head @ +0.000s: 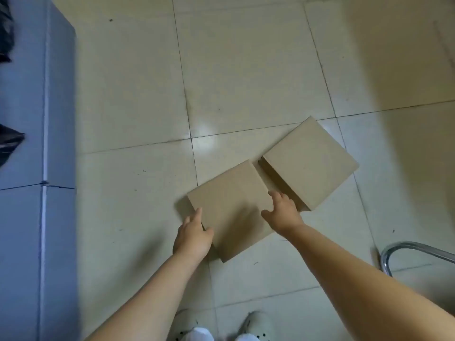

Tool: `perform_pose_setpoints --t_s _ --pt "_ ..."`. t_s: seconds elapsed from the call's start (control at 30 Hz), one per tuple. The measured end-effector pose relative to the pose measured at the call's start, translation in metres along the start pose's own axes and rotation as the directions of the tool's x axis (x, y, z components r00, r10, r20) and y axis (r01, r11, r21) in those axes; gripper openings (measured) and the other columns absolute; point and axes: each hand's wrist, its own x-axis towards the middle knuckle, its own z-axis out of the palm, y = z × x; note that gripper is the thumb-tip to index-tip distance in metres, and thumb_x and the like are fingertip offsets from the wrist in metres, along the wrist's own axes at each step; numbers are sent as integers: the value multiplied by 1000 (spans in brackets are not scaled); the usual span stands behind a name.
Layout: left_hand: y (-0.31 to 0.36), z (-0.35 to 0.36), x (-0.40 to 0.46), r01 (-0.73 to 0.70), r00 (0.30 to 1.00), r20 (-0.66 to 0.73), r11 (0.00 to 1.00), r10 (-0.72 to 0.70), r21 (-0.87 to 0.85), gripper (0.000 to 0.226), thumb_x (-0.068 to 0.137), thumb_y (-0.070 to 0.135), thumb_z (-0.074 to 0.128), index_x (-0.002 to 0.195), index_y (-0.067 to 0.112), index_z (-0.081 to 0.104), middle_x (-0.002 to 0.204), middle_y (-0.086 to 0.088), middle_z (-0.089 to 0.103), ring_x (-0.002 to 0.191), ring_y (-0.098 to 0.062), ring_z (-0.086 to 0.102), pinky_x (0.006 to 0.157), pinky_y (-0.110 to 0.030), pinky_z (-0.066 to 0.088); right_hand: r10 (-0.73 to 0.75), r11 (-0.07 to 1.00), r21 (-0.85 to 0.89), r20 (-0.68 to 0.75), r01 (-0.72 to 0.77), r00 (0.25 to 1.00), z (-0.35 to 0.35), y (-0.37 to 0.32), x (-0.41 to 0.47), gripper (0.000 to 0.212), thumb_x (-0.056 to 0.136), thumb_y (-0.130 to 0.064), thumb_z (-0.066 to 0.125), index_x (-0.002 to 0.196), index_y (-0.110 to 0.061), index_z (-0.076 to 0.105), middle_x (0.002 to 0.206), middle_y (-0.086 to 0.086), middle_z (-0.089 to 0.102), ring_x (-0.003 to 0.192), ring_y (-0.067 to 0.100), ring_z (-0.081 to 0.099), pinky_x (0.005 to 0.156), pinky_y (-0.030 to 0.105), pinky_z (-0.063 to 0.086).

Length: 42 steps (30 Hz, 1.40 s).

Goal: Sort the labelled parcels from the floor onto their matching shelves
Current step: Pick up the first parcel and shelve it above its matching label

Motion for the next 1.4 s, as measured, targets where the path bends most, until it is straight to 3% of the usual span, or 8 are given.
perform_pose_setpoints --t_s 0.27,0.47,0.7,0.77,0.87,0.97,1.17,1.4 --pt "-20 36 59 142 989 75 976 -131 -165 78 88 23 47 151 27 2 152 -11 26 128 -30 43 99 -37 42 43 998 -54 102 -37 994 22 9 61 75 88 -30 57 149 -16 16 156 7 23 141 32 21 110 48 27" --pt "-26 51 77 179 983 91 922 -157 -342 87 88 17 50 150 24 -9 145 -5 44 115 -28 55 81 -26 40 58 998 28 96 -61 994 38 9 77 79 87 -29 61 149 -10 16 151 14 29 137 34 28 111 42 28" --pt "-27 53 77 253 967 120 795 -225 -551 87 88 4 48 149 17 -12 148 -7 38 122 -26 49 88 -25 36 83 990 102 91 -93 992 47 4 76 70 89 -31 57 145 -6 25 142 18 36 132 36 32 107 40 29" --pt "-26 47 72 229 972 93 784 -215 -578 86 86 2 48 150 17 -7 149 -8 37 124 -26 48 98 -29 40 85 983 154 72 -95 994 46 1 72 68 89 -32 58 144 -5 28 141 17 37 132 35 33 107 41 30" --pt "-22 30 62 186 979 36 795 -203 -577 80 82 3 49 150 15 8 146 -8 39 123 -29 49 103 -40 43 92 965 244 46 -101 995 36 -5 61 62 87 -30 59 140 -6 35 138 16 39 128 34 37 109 43 33" --pt "-15 3 46 144 985 2 801 -175 -581 73 77 7 49 144 18 23 138 -6 49 116 -27 54 98 -40 47 86 945 315 17 -87 996 17 -15 44 60 81 -33 61 132 -7 44 132 14 45 121 35 44 105 49 39" --pt "21 -71 -14 79 993 -19 759 -120 -646 78 77 11 51 147 24 20 142 -3 47 120 -26 53 101 -42 45 74 896 441 -47 -46 996 -46 -35 -9 65 58 -46 53 115 -15 55 117 12 58 109 33 56 96 51 48" --pt "82 -170 -115 -10 997 -56 696 -44 -718 72 87 9 49 149 28 17 144 4 42 122 -24 50 89 -29 40 62 834 551 -118 13 991 -153 -82 -112 53 59 -36 50 108 -16 59 116 12 59 107 32 57 94 48 50"
